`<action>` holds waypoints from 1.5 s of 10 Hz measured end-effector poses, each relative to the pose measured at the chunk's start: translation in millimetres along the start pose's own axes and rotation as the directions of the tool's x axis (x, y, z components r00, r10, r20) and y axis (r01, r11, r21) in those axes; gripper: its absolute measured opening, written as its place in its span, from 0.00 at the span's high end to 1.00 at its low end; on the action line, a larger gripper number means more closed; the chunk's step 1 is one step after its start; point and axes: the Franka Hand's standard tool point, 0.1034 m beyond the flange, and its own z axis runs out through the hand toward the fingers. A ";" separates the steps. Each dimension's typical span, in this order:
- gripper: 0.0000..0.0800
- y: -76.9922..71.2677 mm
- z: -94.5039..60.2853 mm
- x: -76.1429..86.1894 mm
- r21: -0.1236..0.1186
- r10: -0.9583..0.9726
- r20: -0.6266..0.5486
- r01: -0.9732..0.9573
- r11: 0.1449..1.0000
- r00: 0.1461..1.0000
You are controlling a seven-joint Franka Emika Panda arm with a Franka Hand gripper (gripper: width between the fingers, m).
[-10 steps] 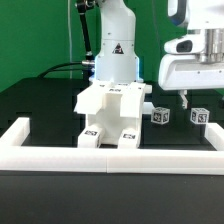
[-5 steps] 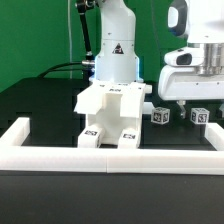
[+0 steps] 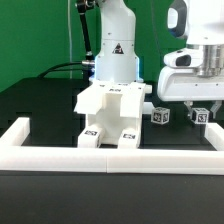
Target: Assemble chair
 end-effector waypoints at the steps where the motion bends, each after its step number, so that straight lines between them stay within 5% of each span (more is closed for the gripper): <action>1: 0.64 1.1 -0.4 1.2 0.000 0.002 -0.001 -0.002 1.000 1.000; 4: 0.64 16.9 -13.0 13.3 -0.002 -0.034 -0.001 0.034 0.999 0.999; 7: 0.64 55.2 -72.6 54.4 0.046 -0.091 0.067 0.088 0.995 0.994; 9: 0.64 62.0 -98.9 79.0 0.063 -0.053 0.086 0.048 0.997 0.995; 14: 0.64 62.5 -100.9 82.8 0.054 -0.038 0.080 0.033 0.998 0.996; 15: 0.64 74.1 -104.9 86.9 0.055 -0.114 0.066 0.110 0.992 0.991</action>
Offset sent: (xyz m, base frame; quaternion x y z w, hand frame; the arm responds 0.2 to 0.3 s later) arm 0.0204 -0.0242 0.0253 0.0013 -0.0065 -0.0411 0.9991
